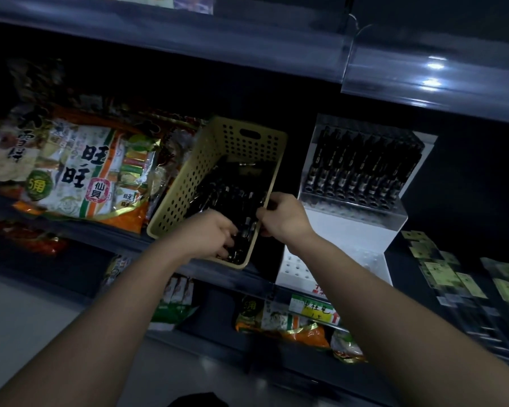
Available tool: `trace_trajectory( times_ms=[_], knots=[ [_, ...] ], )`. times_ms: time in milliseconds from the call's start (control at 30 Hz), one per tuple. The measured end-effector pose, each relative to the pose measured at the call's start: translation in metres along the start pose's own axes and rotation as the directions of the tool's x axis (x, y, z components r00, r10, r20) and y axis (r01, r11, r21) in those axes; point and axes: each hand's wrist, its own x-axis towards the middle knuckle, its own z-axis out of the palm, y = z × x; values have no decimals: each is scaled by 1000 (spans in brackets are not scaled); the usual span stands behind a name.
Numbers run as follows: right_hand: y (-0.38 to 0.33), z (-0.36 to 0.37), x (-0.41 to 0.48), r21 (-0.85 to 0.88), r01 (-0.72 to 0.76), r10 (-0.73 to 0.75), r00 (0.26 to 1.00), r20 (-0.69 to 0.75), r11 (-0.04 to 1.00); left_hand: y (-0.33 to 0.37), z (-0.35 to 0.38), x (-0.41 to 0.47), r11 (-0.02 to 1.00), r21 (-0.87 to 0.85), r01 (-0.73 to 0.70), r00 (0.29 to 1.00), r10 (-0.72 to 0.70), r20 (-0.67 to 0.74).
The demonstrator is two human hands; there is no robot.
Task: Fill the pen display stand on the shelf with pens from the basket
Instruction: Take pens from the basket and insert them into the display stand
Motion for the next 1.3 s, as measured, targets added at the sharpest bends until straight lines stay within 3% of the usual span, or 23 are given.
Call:
trace_trajectory(
  times_ms=[100,167,300,367,533,667,800,967,1167,1300],
  knots=[
    [2,1,-4,0,31,-31,999,-9,1000,-4,-1,16,994,99,-47,924,81,-373],
    [3,2,-7,-20,55,-55,998,-27,998,-1,1,29,991,124,-50,887,101,-451],
    [2,0,-12,-71,94,-98,994,-42,993,4,9,58,997,71,42,939,-15,-342],
    [2,0,-13,-78,108,-112,993,-45,991,7,13,70,994,35,104,933,-85,-350],
    [0,0,-12,-125,162,-167,985,-38,979,19,18,82,917,309,252,913,-120,-389],
    [3,-1,-12,-105,163,-169,985,-44,981,26,18,85,942,253,222,935,-131,-331],
    [3,-2,-11,-83,162,-165,986,-38,983,28,18,78,962,259,90,964,-18,-267],
    [2,-2,-13,-88,172,-176,984,-38,981,25,15,83,963,239,123,967,-63,-247],
    [2,-3,-13,-116,175,-180,983,-36,978,24,18,84,988,105,109,959,-77,-274],
    [4,-2,-12,-103,163,-167,985,-35,981,15,13,84,963,-265,57,947,-136,-292]
  ],
)
